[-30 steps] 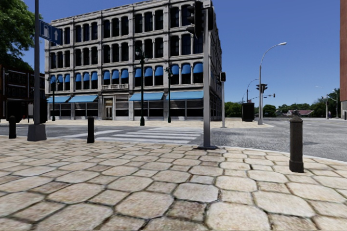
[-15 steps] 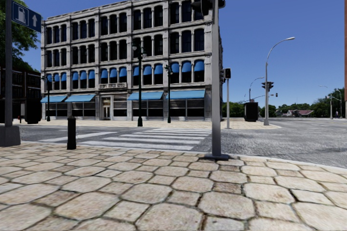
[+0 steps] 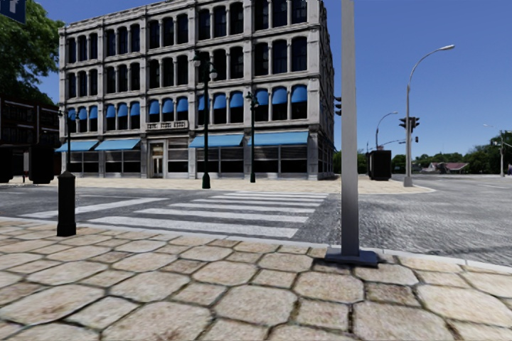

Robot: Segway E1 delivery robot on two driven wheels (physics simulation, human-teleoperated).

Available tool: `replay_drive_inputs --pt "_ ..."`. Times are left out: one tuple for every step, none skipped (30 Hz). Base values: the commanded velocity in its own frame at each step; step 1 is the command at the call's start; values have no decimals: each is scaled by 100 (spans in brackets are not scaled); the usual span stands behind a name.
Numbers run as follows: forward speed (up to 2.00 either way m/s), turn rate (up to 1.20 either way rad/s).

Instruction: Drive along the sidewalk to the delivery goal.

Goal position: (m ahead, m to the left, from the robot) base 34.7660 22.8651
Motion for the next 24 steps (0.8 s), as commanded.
replay_drive_inputs --pt "200 47" --pt "200 48" --pt "200 47" --pt "200 47" --pt "200 0" --pt "200 0" --pt "200 0" --pt "200 0" --pt "200 0" --pt "200 0" --pt "200 0" --pt "200 0" --pt "200 0" --pt "200 0" --pt "200 0" --pt "200 0" --pt "200 0" --pt "200 0" --pt "200 0" --pt "200 0" --pt "200 0" --pt "200 0" --pt "200 0" --pt "200 0"
